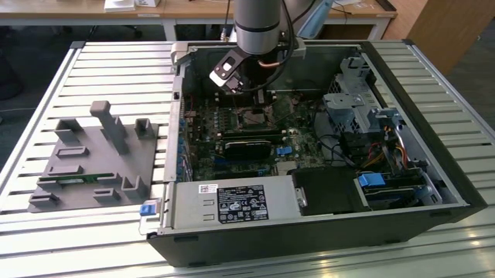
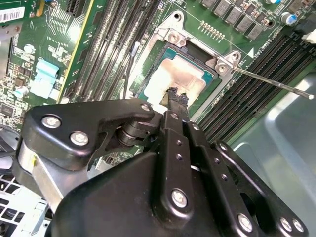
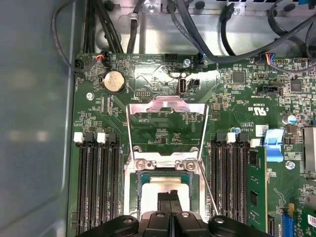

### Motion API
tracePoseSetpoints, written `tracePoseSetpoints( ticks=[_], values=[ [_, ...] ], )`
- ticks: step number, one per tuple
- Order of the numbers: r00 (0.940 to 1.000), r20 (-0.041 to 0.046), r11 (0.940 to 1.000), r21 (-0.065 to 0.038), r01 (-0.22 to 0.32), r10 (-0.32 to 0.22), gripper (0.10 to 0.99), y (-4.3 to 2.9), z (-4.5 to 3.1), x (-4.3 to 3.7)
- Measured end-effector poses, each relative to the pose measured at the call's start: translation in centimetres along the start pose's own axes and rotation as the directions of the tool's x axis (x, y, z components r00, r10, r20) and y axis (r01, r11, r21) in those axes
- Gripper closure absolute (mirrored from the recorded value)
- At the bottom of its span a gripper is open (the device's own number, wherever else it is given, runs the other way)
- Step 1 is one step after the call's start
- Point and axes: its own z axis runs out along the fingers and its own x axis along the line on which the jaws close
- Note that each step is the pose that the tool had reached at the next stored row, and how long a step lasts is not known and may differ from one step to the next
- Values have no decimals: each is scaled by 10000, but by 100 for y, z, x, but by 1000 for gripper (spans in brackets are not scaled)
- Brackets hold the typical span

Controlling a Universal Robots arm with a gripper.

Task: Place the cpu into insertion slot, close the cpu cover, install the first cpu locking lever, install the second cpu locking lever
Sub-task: 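Close the cpu cover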

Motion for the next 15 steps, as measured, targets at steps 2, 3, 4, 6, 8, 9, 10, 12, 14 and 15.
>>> tracePoseSetpoints(
  ticks=[2,3,4,6,8,9,10,12,14,15],
  values=[
    [10000,-3,10000,-2,-2,2,980,1,-5,1],
    [10000,-3,10000,-2,-2,2,980,1,-8,1],
    [10000,-3,10000,-2,-2,2,980,1,-11,1],
    [10000,-3,10000,-2,-3,3,980,2,-16,1],
    [10000,-3,10000,-2,-5,5,980,2,-17,0],
    [10000,-2,10000,-1,-6,6,980,2,-18,0],
    [10000,1,10000,1,-6,6,980,2,-21,0],
    [10000,-1,10000,0,-6,6,980,2,-27,0],
    [10000,-1,10000,-1,-7,7,980,3,-37,0],
    [10000,-2,10000,-1,-7,7,980,4,-42,0]
  ],
)
